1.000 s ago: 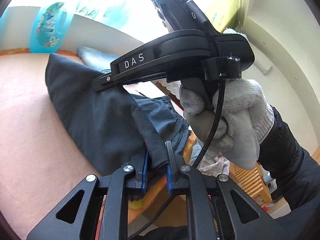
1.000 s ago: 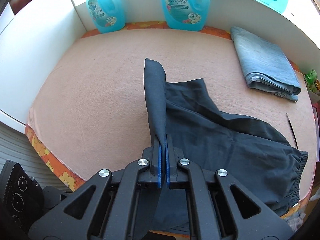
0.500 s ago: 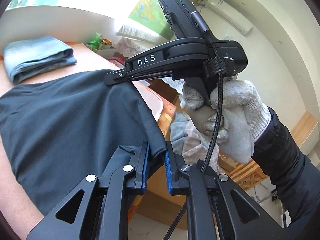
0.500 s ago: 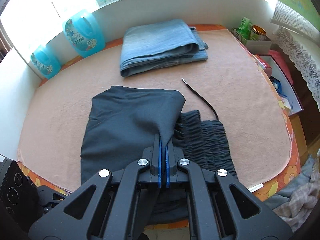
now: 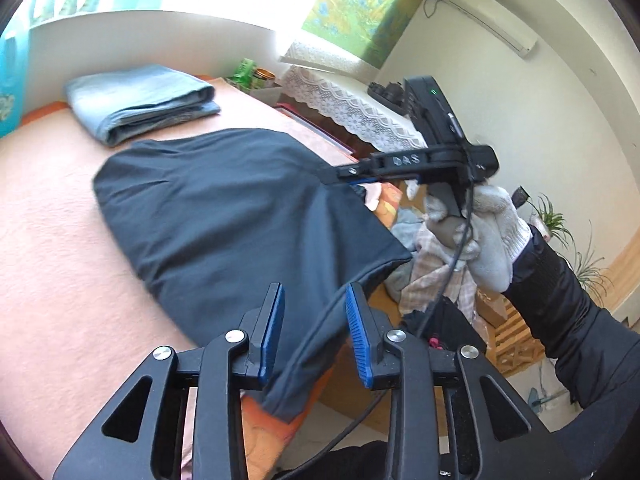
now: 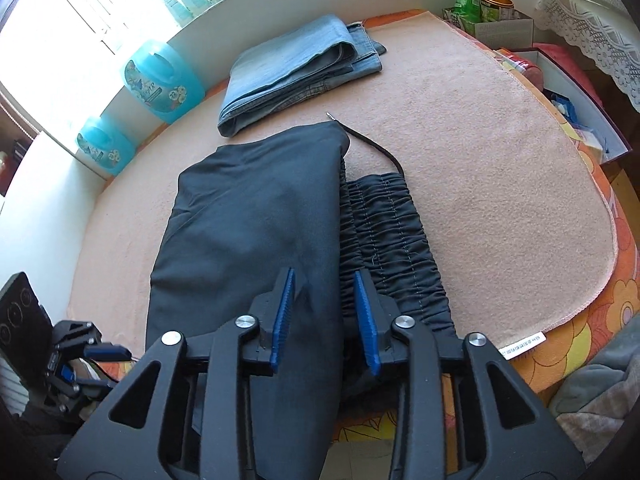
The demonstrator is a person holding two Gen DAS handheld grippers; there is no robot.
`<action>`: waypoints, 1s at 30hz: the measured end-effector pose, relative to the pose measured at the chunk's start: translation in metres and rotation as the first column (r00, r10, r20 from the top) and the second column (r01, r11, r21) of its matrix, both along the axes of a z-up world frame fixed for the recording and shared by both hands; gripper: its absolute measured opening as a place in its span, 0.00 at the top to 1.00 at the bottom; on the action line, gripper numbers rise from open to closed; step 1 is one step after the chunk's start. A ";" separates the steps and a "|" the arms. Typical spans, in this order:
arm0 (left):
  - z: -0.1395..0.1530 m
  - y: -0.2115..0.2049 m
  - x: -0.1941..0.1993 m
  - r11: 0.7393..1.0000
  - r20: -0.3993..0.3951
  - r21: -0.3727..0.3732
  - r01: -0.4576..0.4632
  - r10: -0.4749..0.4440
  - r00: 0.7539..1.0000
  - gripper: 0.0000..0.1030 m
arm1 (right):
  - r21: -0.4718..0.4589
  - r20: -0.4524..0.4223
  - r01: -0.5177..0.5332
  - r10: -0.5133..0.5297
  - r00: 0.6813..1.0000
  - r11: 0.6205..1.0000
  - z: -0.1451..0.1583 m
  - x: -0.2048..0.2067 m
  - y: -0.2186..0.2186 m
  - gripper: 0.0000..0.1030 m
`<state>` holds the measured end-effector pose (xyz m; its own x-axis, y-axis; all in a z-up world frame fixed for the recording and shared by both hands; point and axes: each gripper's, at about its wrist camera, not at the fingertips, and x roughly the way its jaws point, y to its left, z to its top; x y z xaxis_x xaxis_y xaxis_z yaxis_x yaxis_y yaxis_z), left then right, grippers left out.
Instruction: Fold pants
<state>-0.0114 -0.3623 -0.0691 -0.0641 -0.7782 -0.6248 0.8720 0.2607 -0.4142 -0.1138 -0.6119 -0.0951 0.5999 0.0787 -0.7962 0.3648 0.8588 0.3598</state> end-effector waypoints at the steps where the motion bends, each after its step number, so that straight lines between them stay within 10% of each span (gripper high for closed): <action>1: 0.000 0.005 0.008 1.000 0.012 0.007 -0.024 0.024 1.000 0.70 | -0.006 0.004 0.001 -0.001 1.000 1.000 -0.001 -0.002 0.002 0.55; 3: -0.001 0.018 0.021 0.997 0.031 0.023 -0.073 0.073 0.997 0.70 | -0.040 0.014 -0.008 0.008 1.000 0.999 0.000 -0.005 0.008 0.62; 5: -0.004 0.026 0.036 0.993 0.024 0.037 -0.115 0.114 0.993 0.70 | -0.096 0.012 -0.016 0.017 1.000 0.995 0.004 -0.001 0.014 0.91; 17: -0.002 0.040 0.072 0.968 -0.046 -0.006 -0.249 0.249 0.967 0.60 | -0.366 -0.018 0.020 -0.028 0.999 0.930 0.020 0.023 0.018 0.95; 22: -0.003 0.019 0.101 0.962 -0.049 -0.017 -0.273 0.271 0.961 0.60 | -0.367 0.074 0.060 -0.035 0.997 0.928 0.045 -0.011 0.058 0.90; 25: -0.012 0.008 0.117 0.956 -0.130 -0.017 -0.292 0.288 0.949 0.58 | -0.288 0.164 0.077 -0.030 0.986 0.955 0.056 -0.038 0.094 0.55; 30: -0.037 -0.012 0.126 0.966 -0.195 0.027 -0.256 0.256 0.947 0.56 | -0.231 0.242 0.018 0.039 0.970 0.973 0.046 -0.065 0.162 0.53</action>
<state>0.1150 -0.3741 -0.1059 0.0163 -0.7835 -0.6212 0.6781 0.4652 -0.5690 -0.1784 -0.4494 -0.0496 0.7775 -0.0822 -0.6235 0.2817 0.9319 0.2284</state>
